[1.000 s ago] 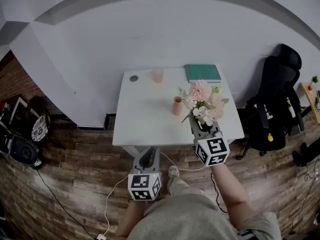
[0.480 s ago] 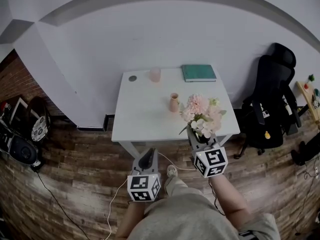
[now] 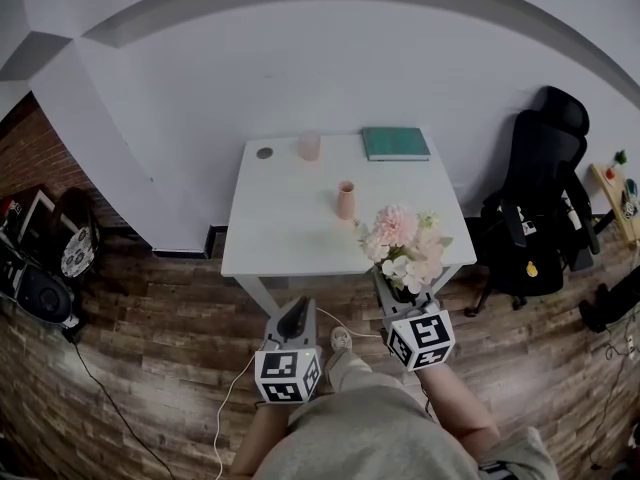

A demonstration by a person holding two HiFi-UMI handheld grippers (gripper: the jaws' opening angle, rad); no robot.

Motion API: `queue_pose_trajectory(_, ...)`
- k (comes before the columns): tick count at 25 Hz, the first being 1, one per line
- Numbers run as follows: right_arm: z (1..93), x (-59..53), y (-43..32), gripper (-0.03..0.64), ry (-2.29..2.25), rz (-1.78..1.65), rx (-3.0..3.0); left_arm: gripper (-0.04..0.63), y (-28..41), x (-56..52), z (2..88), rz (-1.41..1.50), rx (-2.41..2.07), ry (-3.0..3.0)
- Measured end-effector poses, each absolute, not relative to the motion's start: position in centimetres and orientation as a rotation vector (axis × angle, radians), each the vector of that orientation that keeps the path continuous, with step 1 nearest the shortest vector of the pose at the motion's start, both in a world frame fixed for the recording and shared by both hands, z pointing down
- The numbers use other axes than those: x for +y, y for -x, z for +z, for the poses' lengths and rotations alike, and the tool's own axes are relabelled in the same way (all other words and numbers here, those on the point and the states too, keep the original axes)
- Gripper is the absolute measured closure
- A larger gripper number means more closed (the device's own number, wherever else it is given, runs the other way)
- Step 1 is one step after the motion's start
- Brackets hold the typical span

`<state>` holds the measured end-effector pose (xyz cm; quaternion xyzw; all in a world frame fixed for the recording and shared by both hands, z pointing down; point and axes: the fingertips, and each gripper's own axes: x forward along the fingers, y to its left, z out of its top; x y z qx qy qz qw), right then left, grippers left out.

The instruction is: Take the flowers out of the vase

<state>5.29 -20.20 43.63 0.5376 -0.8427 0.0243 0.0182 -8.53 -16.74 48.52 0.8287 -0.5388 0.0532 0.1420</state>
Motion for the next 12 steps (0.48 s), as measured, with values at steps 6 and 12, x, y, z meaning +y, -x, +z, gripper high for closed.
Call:
queue_pose_trajectory(6,43.93,-19.75,-5.25,0.552,-1.67,0.101,-2.619,0.566,8.61,-16.84,48.25,0.153,-1.559,-2.393)
queue_pose_trajectory(12,43.89,-19.68,-5.26,0.552,-1.669,0.103,-2.623,0.566,8.39,-16.91,48.23,0.165,-1.556,-2.402)
